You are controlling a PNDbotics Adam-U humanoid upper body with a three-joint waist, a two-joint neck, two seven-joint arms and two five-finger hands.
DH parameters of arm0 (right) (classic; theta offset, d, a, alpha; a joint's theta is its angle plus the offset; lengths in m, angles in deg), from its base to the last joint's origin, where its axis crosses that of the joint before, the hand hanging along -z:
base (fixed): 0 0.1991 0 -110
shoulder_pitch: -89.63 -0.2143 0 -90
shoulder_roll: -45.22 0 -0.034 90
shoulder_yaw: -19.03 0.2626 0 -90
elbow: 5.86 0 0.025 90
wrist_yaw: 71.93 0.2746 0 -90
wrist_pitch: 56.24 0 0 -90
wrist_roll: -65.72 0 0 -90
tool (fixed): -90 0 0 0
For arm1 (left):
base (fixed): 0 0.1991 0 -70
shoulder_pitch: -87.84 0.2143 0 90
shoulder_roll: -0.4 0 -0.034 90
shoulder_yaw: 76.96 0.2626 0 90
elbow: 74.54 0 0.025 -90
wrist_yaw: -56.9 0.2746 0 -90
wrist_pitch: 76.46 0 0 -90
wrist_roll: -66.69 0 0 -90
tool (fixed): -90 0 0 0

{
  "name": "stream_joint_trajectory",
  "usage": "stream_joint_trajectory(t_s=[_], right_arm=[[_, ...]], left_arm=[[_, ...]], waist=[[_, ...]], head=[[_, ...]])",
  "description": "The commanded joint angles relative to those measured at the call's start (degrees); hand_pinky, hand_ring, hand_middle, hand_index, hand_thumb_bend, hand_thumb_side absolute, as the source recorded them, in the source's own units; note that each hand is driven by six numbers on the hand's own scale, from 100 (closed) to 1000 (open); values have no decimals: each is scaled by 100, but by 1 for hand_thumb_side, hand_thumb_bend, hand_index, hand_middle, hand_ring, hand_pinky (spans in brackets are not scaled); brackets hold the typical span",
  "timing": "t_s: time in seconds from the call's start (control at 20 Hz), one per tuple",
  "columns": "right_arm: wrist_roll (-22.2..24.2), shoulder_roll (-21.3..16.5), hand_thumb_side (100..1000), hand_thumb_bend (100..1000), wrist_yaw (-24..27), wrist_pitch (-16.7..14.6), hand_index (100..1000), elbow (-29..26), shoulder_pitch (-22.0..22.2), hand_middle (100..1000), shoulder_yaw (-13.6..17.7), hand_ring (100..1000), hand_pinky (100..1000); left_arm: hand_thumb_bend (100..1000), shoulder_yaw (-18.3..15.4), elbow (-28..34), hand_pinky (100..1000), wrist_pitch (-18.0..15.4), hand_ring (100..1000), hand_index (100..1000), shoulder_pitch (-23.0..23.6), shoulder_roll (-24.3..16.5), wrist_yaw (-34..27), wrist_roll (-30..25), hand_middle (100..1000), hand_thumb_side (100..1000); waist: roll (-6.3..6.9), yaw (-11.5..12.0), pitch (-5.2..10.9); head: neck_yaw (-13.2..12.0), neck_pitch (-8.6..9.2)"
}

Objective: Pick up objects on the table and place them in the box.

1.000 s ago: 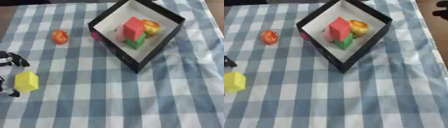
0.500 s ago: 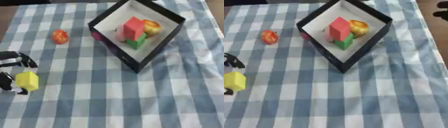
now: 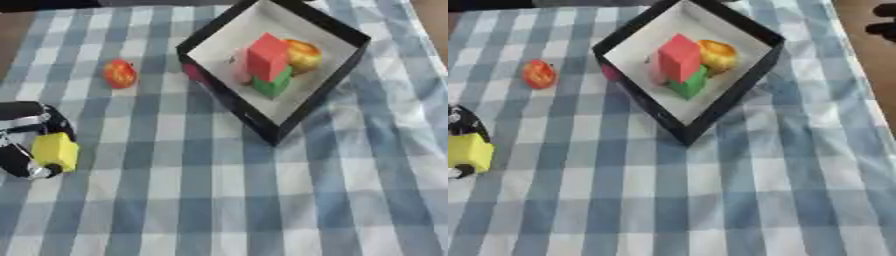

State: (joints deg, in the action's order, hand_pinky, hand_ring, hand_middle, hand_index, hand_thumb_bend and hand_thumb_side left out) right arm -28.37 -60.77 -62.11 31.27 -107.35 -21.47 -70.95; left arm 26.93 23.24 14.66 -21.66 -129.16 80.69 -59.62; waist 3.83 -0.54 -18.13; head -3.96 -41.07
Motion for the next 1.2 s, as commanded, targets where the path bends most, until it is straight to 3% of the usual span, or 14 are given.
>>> stream_joint_trajectory(t_s=[0.05,0.3,0.6,0.75,0.95,1.2], right_arm=[[-23,-133,814,100,-21,-5,782,-48,-41,798,70,788,936],[-11,-174,809,100,11,-23,783,-61,-64,798,54,788,936],[24,-221,802,100,50,-37,783,-80,-106,798,18,788,935],[50,-222,797,100,85,-39,784,-88,-146,798,-4,788,935],[73,-203,791,100,139,-40,784,-99,-223,799,-28,788,936],[109,-157,790,100,180,-29,784,-113,-334,799,-67,788,936]], left_arm=[[267,-282,551,724,12,676,656,-183,-358,80,24,576,100],[290,-467,1280,729,109,679,657,-859,-556,24,45,579,100],[304,-133,1433,730,62,679,659,-2039,-377,-171,-267,581,100],[310,212,1012,728,1,675,658,-2976,173,-166,-511,578,100],[314,612,-146,728,-173,673,660,-4289,1318,133,-670,576,100],[333,703,-1607,737,-586,675,665,-5244,2493,816,-485,581,100]], waist=[[-43,21,96],[-32,49,156],[-13,24,213],[-11,15,255],[-23,-11,296],[-26,-114,280]], head=[[28,27],[71,4],[115,7],[120,17],[66,32],[-44,75]])
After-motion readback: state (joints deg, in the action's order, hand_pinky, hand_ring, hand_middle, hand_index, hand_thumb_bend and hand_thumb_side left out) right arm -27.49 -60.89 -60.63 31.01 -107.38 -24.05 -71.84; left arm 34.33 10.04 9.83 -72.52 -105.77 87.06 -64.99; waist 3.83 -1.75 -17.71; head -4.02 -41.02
